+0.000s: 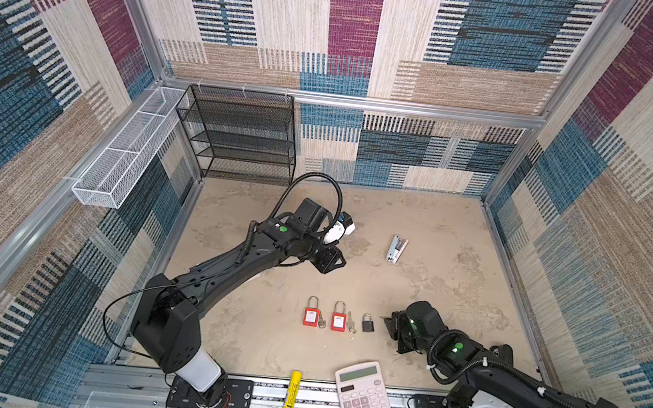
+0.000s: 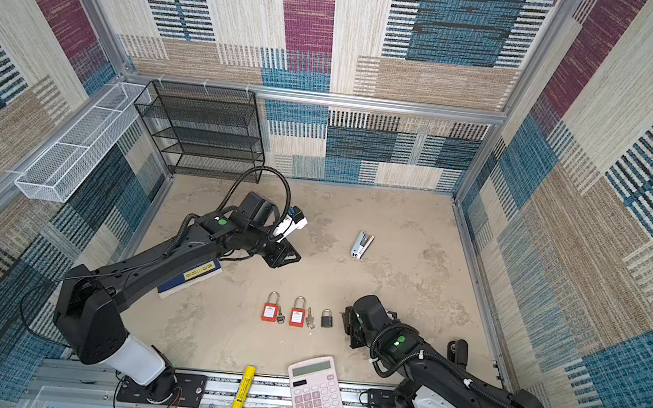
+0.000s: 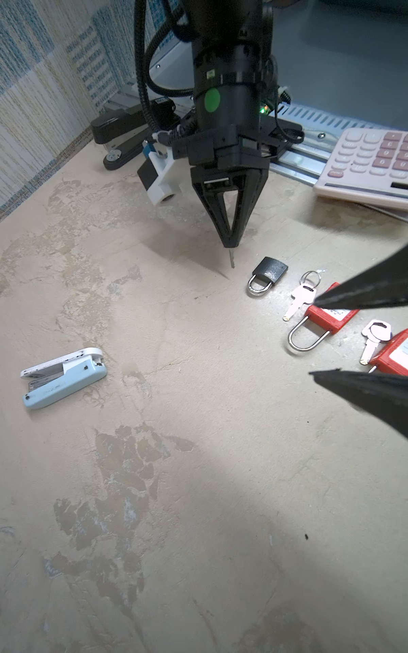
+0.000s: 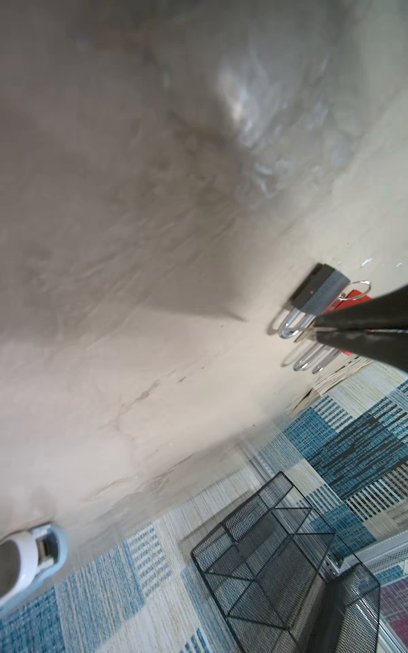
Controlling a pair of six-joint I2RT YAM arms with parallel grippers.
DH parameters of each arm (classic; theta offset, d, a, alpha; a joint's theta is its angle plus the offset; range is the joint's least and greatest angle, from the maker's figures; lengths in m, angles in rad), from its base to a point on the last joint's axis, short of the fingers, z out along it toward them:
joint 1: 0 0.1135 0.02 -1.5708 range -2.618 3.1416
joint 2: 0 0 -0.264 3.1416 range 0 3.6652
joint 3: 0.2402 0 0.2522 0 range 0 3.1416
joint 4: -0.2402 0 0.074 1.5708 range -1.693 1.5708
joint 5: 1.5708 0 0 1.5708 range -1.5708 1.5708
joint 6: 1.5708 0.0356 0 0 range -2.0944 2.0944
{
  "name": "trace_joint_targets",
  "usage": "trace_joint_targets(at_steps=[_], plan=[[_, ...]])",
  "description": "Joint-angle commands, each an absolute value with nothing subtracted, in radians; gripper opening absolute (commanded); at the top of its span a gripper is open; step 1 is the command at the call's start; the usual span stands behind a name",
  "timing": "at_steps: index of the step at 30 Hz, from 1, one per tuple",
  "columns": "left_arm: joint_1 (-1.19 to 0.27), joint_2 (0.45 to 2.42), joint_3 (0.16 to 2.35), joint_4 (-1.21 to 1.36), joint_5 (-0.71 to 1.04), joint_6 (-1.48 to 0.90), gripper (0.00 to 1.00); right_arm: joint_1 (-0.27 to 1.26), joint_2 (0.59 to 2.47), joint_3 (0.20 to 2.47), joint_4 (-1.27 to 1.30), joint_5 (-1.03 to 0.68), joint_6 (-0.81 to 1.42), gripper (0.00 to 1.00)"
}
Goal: Lock with the key
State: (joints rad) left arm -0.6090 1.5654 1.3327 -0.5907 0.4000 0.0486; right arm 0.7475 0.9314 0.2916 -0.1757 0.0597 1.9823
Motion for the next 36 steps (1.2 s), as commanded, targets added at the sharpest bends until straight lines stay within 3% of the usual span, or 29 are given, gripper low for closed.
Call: trace_joint_targets(at_steps=[1,36], plan=[[-0.609,1.556,1.333,-0.583,0.414,0.032,0.32,0.763,0.963,0.308,-0.166,0.080,2.029,0.00],[-0.609,1.528,1.297,-0.595,0.403,0.034,0.32,0.796,1.043,0.328,-0.121,0.139,2.080,0.00]])
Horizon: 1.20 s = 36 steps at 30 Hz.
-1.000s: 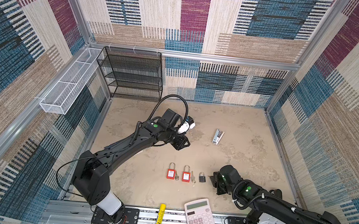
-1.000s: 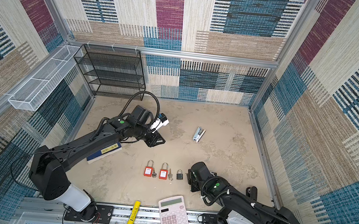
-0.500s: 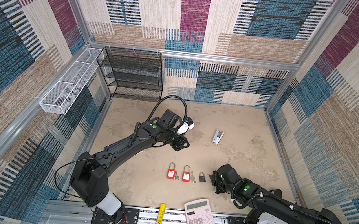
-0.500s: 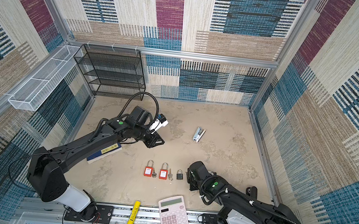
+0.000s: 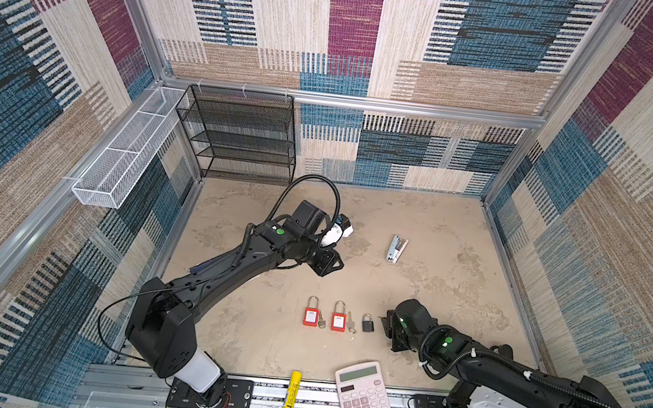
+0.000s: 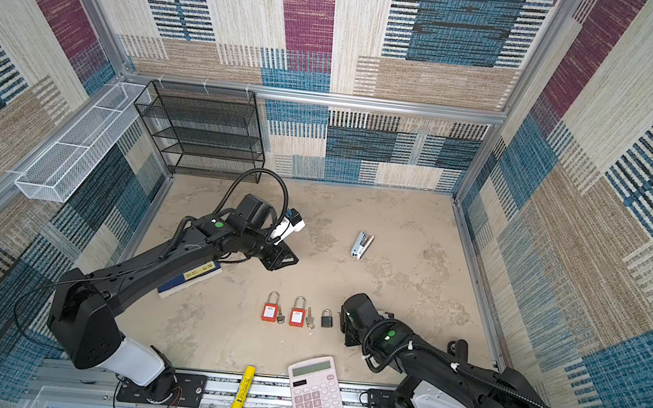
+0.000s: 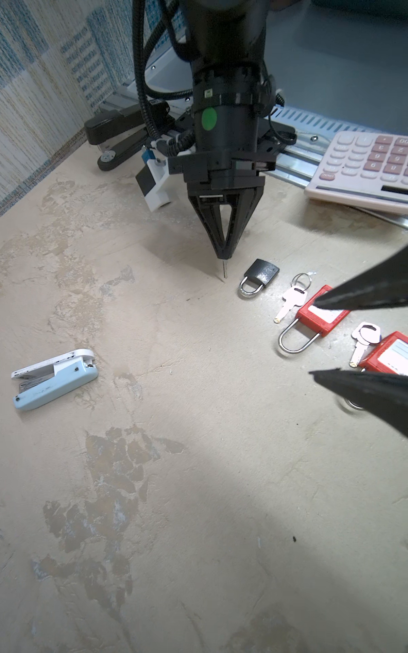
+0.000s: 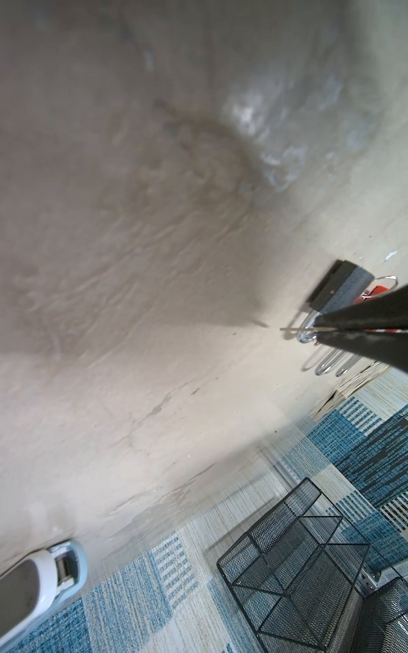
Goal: Lock with the key
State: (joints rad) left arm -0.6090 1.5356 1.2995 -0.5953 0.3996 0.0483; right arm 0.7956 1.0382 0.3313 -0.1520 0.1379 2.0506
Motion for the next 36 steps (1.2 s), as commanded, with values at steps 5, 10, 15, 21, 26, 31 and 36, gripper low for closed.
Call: trace_joint_targets(at_steps=[5,10,15,21,26,31,36], plan=[[-0.609,1.530,1.298,-0.590,0.403,0.032,0.32,0.796,1.049,0.319,-0.109,0.135,2.084,0.00],[-0.609,1.534,1.305,-0.590,0.405,0.031,0.32,0.796,1.046,0.323,-0.130,0.133,2.090,0.03],[-0.609,1.538,1.305,-0.587,0.405,0.030,0.32,0.796,1.033,0.321,-0.139,0.138,2.096,0.17],[-0.609,1.542,1.308,-0.594,0.405,0.031,0.32,0.796,1.019,0.330,-0.186,0.142,2.109,0.31],[-0.609,1.537,1.307,-0.597,0.402,0.031,0.32,0.796,0.995,0.328,-0.200,0.187,2.093,0.39],[-0.609,1.532,1.307,-0.601,0.400,0.033,0.32,0.792,0.990,0.321,-0.152,0.192,2.042,0.43],[-0.609,1.529,1.308,-0.603,0.401,0.032,0.32,0.765,1.006,0.327,-0.103,0.180,1.964,0.44]])
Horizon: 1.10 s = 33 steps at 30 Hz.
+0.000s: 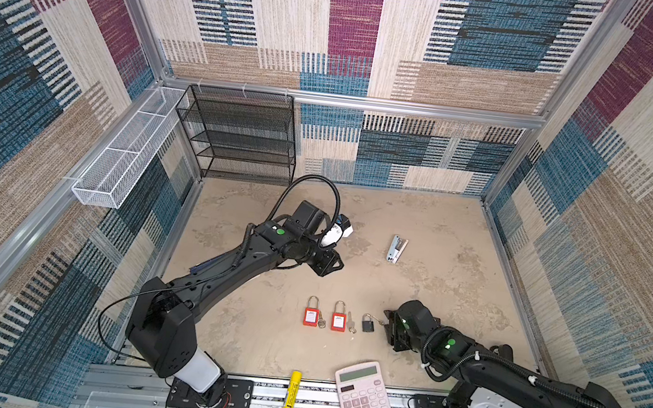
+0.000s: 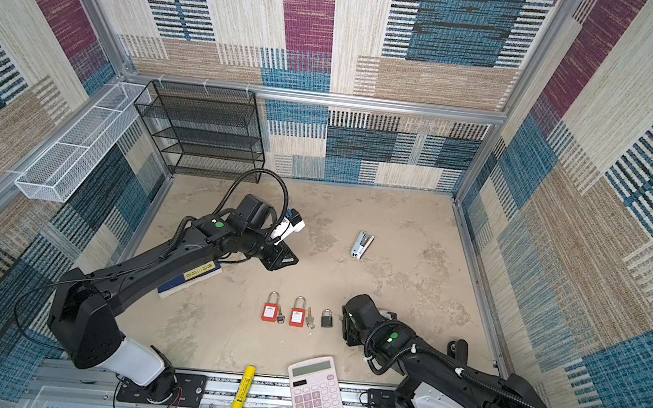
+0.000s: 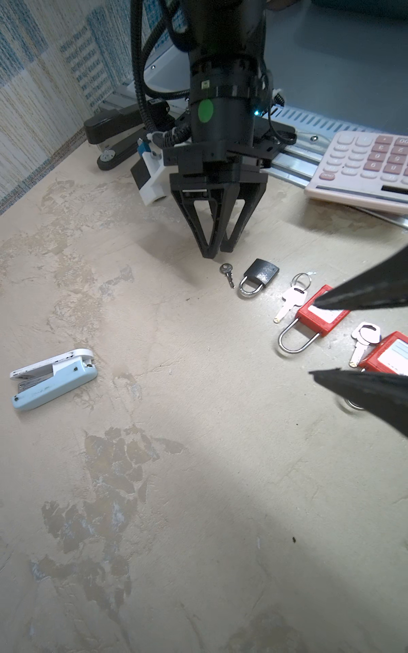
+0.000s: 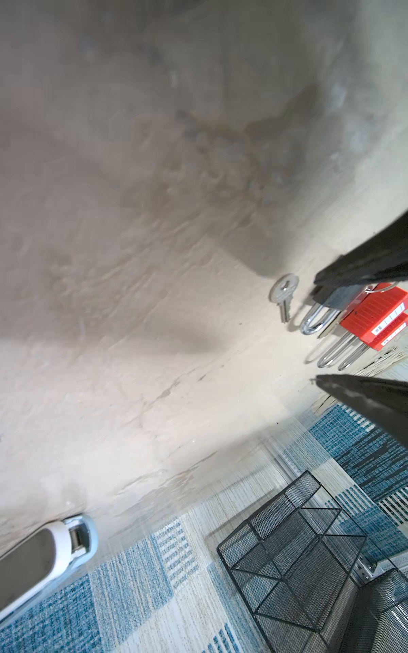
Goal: Lock with the key
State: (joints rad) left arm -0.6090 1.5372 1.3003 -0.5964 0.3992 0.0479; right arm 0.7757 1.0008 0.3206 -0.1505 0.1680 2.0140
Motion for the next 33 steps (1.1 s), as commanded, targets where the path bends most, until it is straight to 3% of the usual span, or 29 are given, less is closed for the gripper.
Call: trace_joint_targets(at_steps=[1,9,33], plan=[[-0.609,1.530,1.308,-0.600,0.402,0.030,0.32,0.756,1.012,0.332,-0.097,0.174,1.944,0.45],[-0.609,1.523,1.299,-0.600,0.400,0.029,0.32,0.678,1.068,0.358,-0.029,0.103,1.847,0.46],[-0.607,1.510,1.284,-0.611,0.386,0.037,0.32,0.652,1.202,0.354,0.037,0.019,1.847,0.50]])
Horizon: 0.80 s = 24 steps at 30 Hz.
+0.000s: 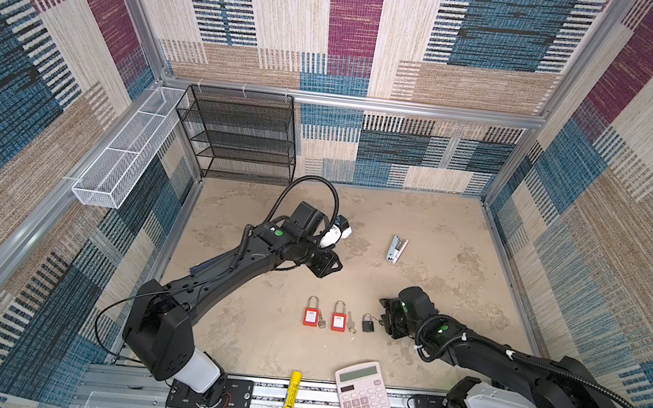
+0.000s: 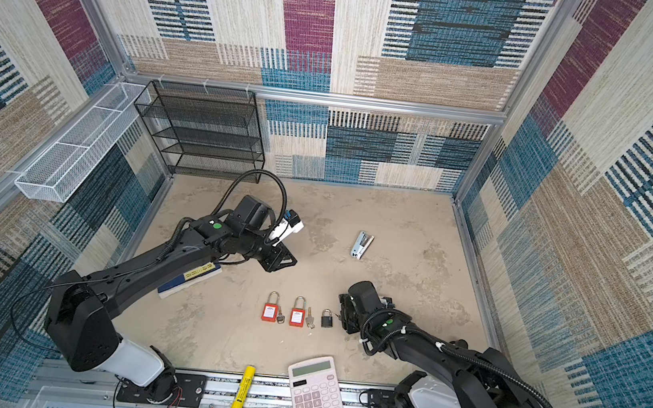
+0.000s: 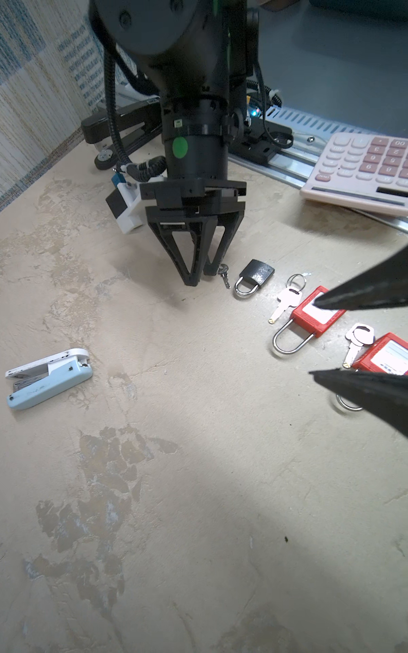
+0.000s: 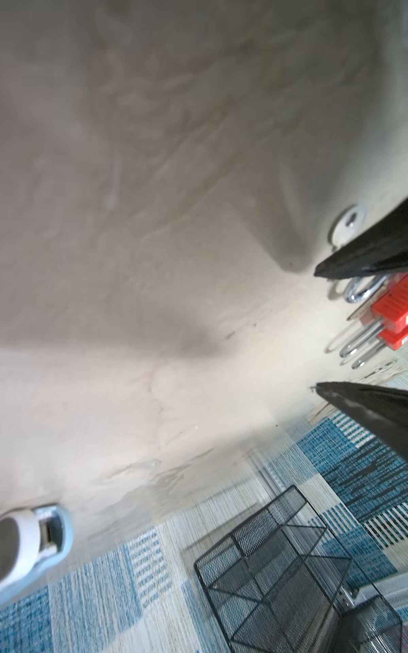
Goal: Lock with the key
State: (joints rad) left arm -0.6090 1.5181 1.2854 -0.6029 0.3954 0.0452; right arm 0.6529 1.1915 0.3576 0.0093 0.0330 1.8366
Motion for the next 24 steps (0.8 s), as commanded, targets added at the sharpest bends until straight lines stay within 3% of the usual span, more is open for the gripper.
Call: trace_joint_targets(at_steps=[1,24], plan=[[-0.607,1.509,1.284,-0.611,0.386,0.038,0.32,0.651,1.202,0.357,0.035,0.017,1.845,0.50],[-0.607,1.522,1.291,-0.606,0.393,0.034,0.32,0.652,1.149,0.355,-0.118,-0.025,1.881,0.48]])
